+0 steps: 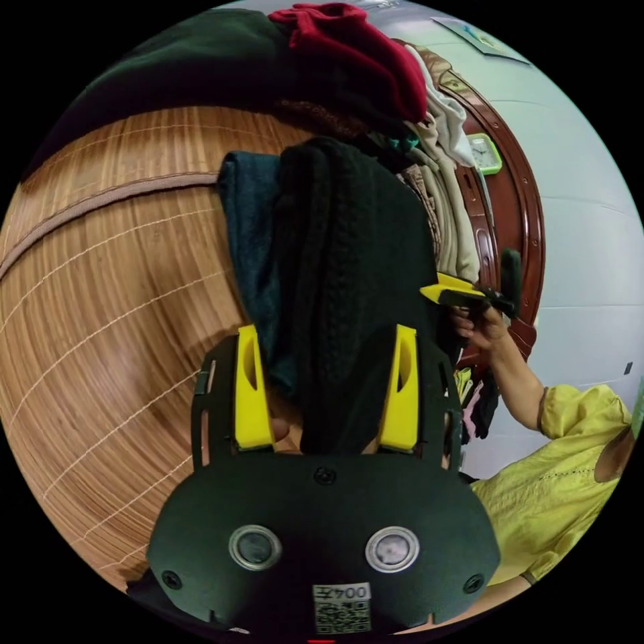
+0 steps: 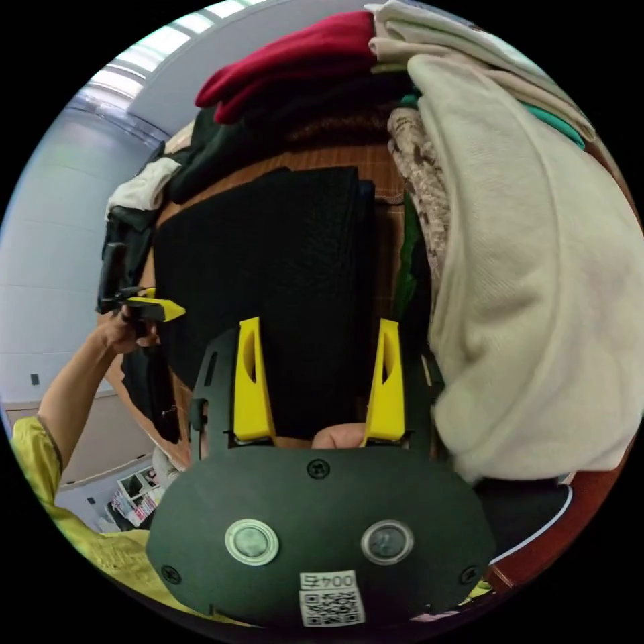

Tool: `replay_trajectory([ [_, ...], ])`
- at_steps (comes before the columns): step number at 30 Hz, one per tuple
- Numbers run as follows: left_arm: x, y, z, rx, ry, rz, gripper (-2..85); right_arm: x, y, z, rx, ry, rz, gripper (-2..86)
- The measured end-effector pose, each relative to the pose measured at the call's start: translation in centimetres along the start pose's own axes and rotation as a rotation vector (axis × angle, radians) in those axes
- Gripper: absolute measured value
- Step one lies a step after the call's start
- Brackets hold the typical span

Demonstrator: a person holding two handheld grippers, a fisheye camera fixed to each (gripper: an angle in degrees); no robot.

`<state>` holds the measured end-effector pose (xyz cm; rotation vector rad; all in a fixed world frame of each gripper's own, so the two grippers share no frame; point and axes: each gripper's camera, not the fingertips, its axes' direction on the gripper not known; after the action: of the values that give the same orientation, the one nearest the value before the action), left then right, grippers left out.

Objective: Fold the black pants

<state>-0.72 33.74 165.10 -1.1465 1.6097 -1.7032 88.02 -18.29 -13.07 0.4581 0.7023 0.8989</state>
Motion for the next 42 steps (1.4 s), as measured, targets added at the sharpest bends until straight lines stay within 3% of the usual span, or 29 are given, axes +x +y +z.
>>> replay_trajectory([
  [7, -0.6, -0.5, 0.8, 0.014, 0.001, -0.037, 23.5, 3.1, -3.7, 4.5, -0.132, -0.165, 0.084, 25.2],
  [15, -0.3, -0.7, 1.5, 0.003, -0.041, -0.052, 20.7, 3.8, -4.1, 6.2, -0.072, -0.2, -0.024, 27.0],
  [26, 1.0, 1.0, 2.8, 0.11, -0.042, -0.072, 16.6, 4.5, -3.3, 6.7, -0.049, -0.317, -0.042, 14.4],
  [33, 3.1, 4.7, 1.9, 0.256, -0.04, -0.05, 13.6, 1.1, 0.3, 3.6, 0.099, -0.322, -0.064, 11.5],
  [42, 4.9, 11.1, 0.3, 0.332, 0.007, -0.052, 13.5, -8.0, 5.9, 2.0, 0.17, -0.084, -0.23, 11.6],
])
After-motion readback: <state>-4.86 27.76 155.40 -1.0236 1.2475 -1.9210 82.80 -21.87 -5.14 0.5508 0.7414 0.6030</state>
